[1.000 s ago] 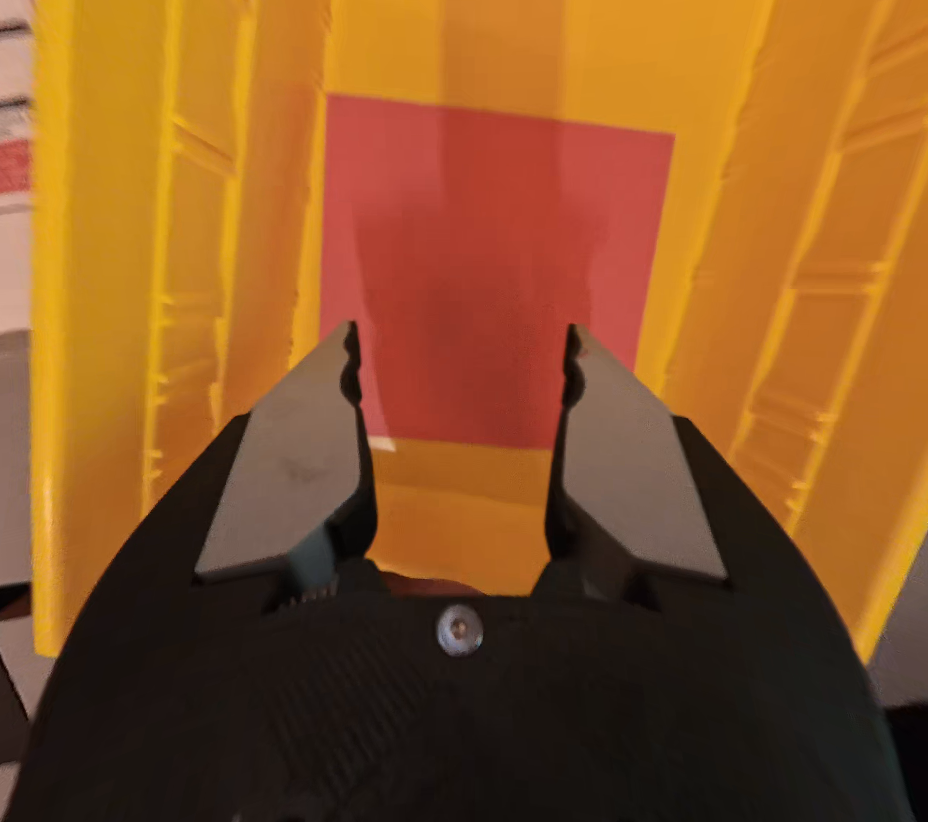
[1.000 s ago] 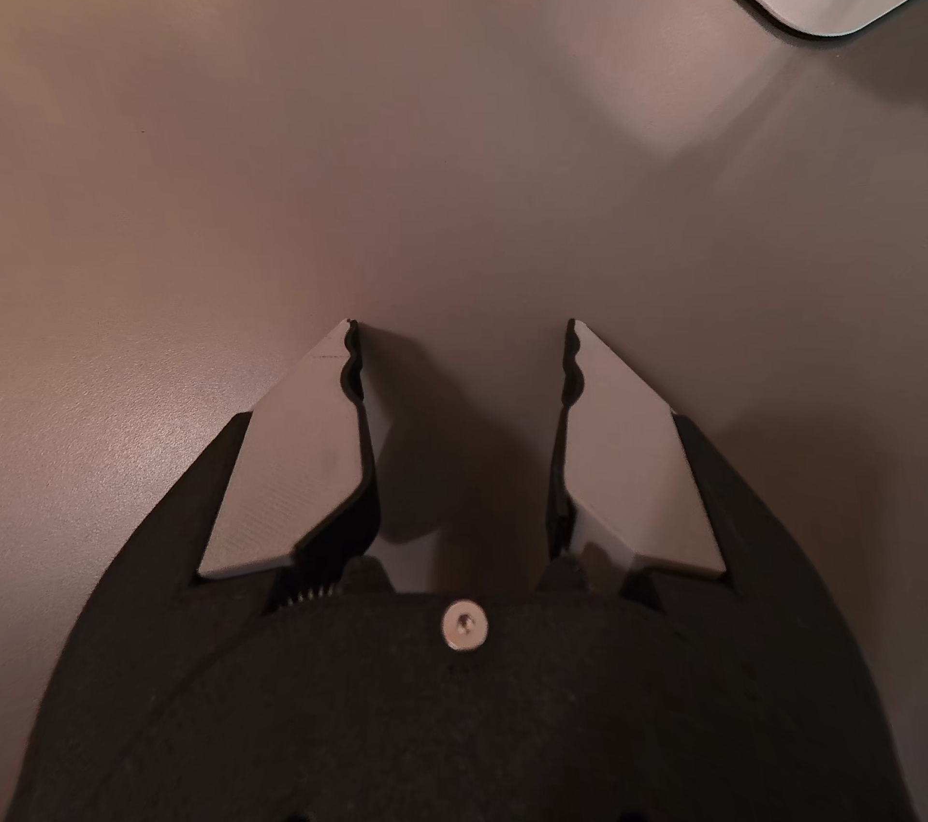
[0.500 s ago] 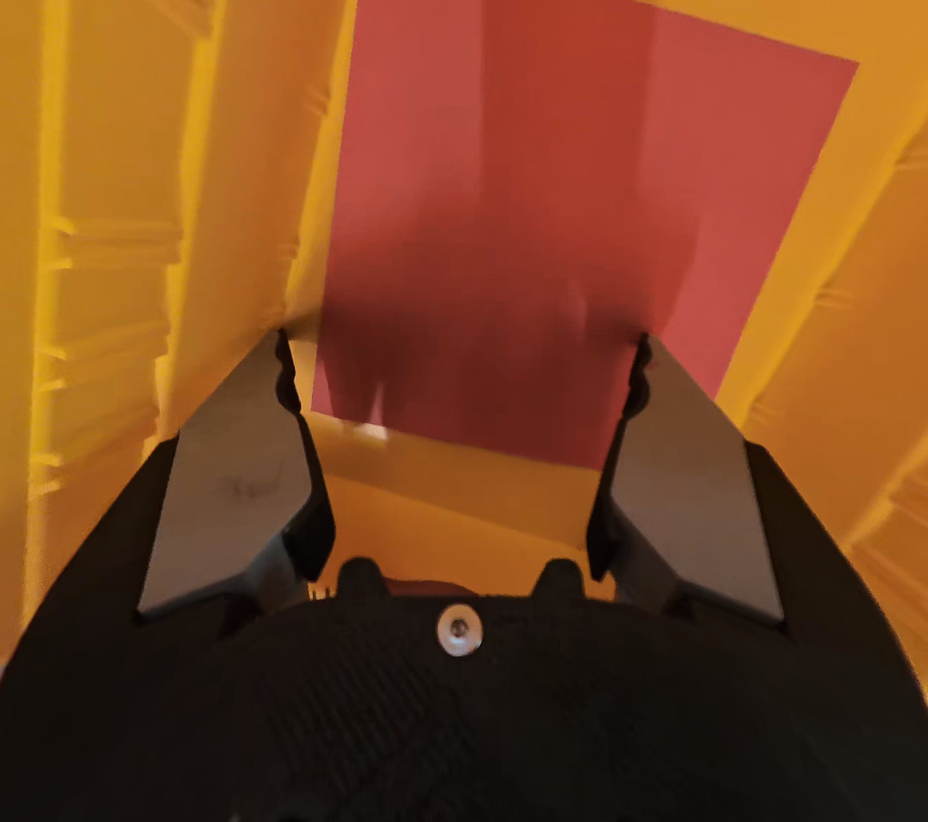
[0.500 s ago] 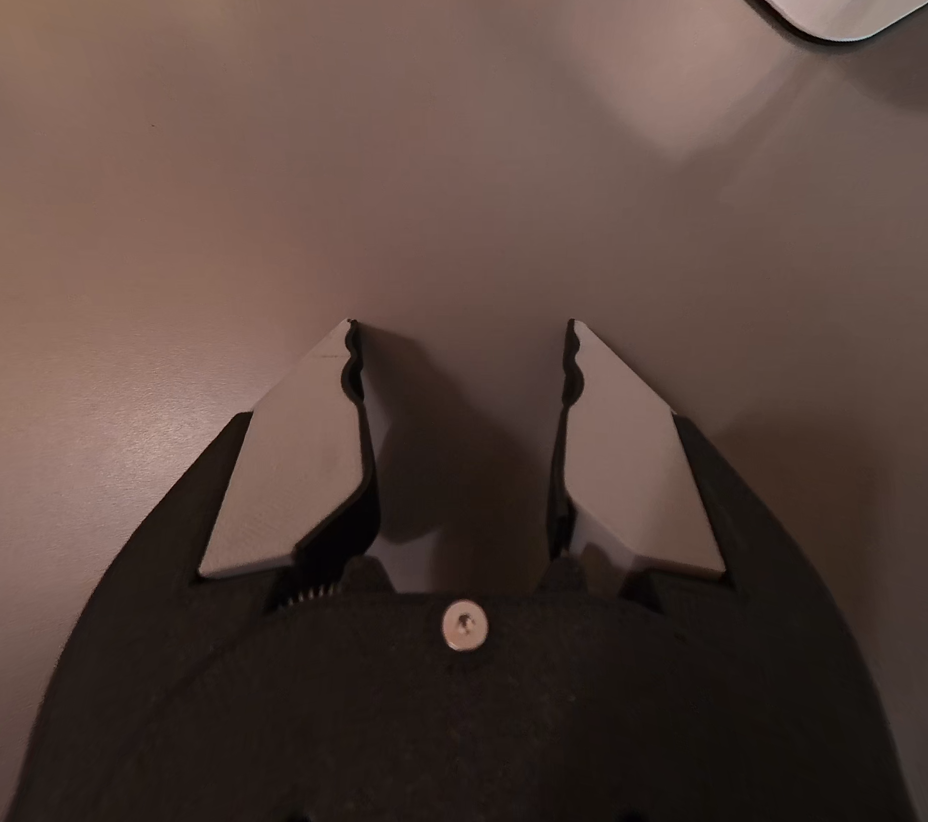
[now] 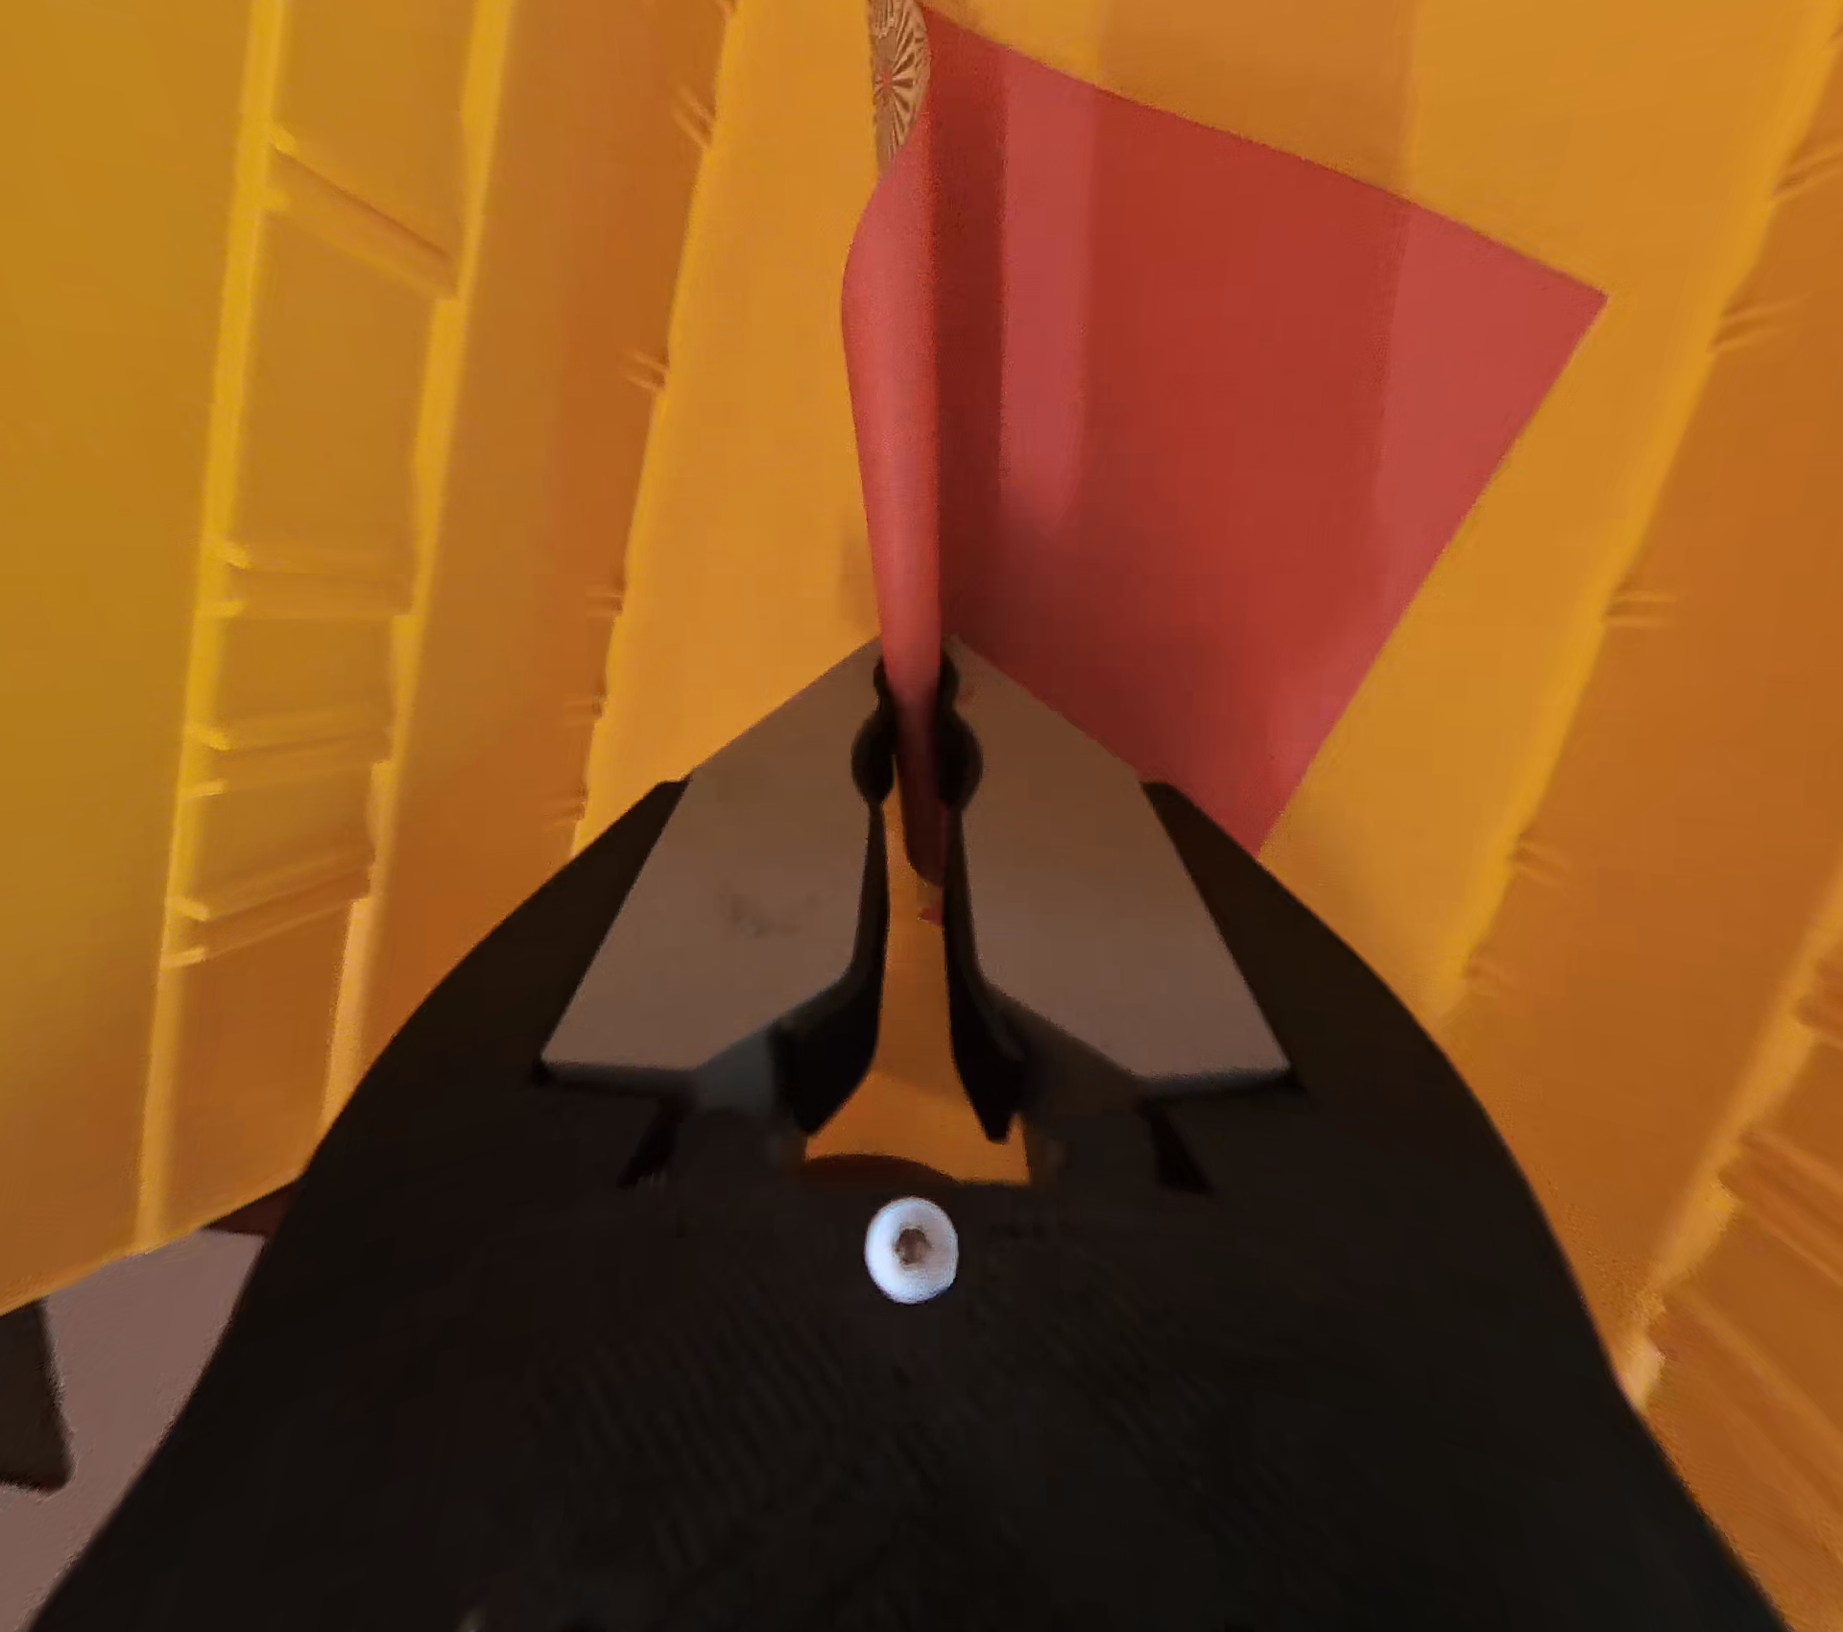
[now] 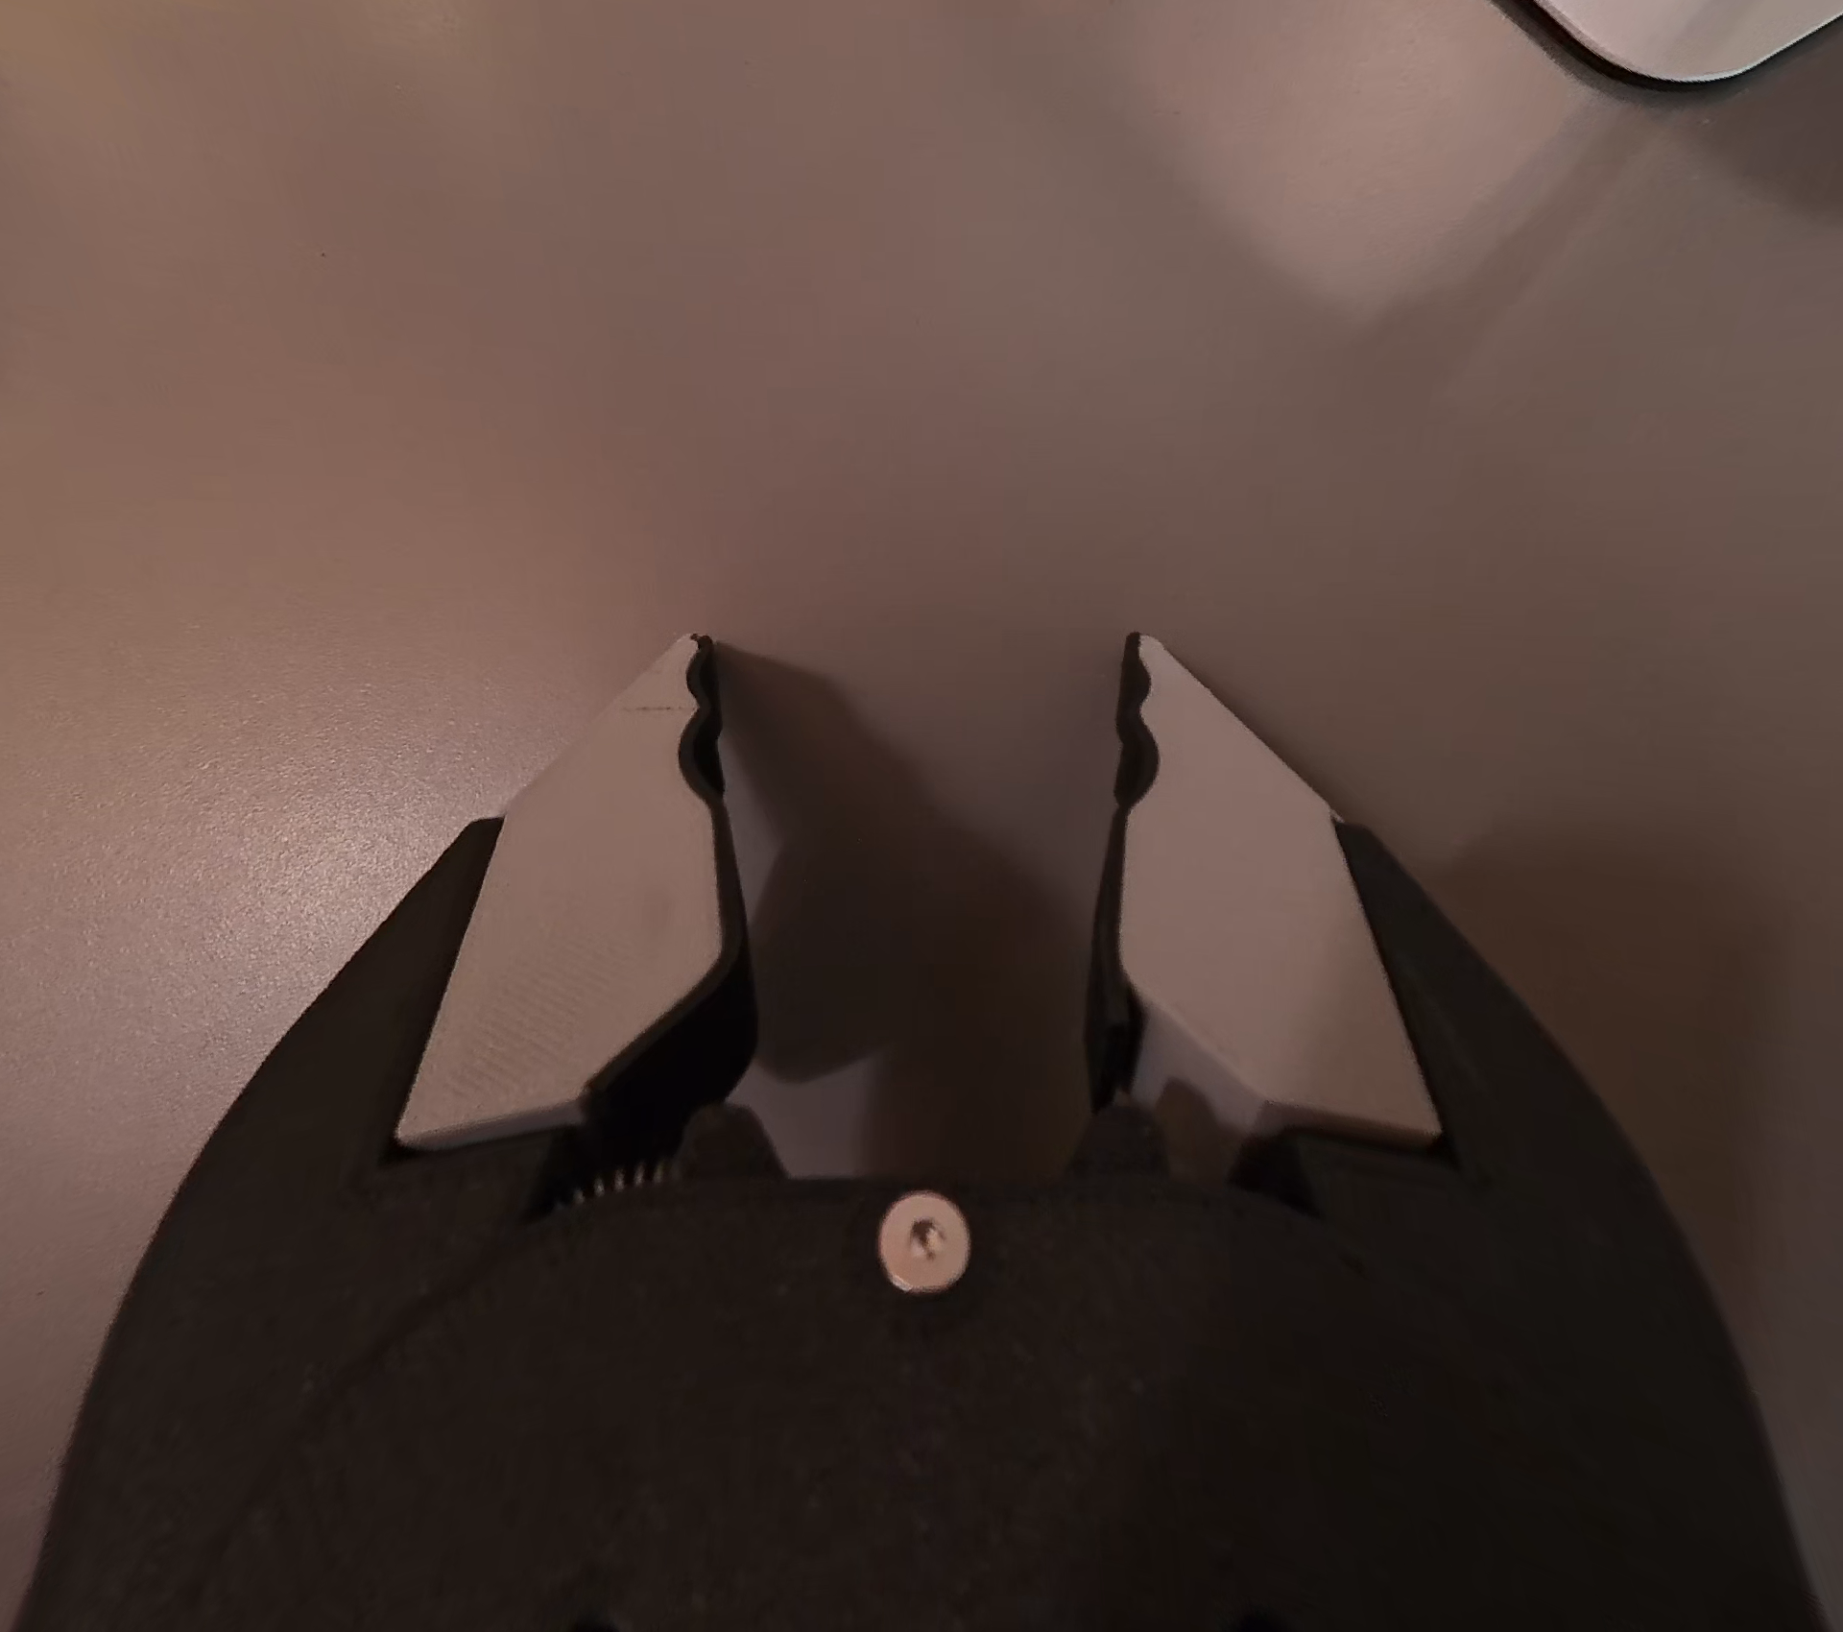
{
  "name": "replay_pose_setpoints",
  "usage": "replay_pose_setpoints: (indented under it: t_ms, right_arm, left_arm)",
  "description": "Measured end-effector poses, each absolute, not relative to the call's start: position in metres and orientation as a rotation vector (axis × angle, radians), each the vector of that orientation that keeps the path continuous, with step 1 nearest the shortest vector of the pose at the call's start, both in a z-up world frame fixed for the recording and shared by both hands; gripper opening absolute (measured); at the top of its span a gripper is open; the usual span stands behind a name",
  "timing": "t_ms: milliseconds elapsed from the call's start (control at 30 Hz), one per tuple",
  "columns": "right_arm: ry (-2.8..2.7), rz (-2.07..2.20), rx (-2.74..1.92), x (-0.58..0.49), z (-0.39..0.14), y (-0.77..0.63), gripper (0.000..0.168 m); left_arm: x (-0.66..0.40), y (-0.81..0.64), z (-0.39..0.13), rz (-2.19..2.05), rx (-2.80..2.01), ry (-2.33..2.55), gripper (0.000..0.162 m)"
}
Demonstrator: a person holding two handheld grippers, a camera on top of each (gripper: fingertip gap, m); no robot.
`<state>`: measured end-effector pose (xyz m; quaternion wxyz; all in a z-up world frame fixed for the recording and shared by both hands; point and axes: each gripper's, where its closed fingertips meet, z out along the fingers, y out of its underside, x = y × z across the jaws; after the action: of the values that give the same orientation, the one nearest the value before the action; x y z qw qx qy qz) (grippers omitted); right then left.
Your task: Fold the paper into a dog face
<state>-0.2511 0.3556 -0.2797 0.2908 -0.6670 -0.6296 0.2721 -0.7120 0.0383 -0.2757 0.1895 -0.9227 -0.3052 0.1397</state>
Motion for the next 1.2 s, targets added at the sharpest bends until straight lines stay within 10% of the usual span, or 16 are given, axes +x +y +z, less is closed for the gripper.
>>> replay_pose_setpoints:
  t_ms: [633,967,1200]
  right_arm:
    - [-1.677,0.728,-1.783,-0.25,-0.279,0.356,0.073]
    - [-1.547,0.9,-1.677,-0.248,-0.235,0.358,0.072]
    - [-1.432,1.028,-1.625,-0.237,-0.203,0.369,0.074]
  left_arm:
    - [-0.525,0.165,-0.081,0.168,-2.235,-0.003,0.0]
    - [-0.319,0.223,-0.173,-0.076,-2.277,0.553,0.0]
    - [-0.254,0.229,-0.23,-0.248,-2.302,0.689,0.029]
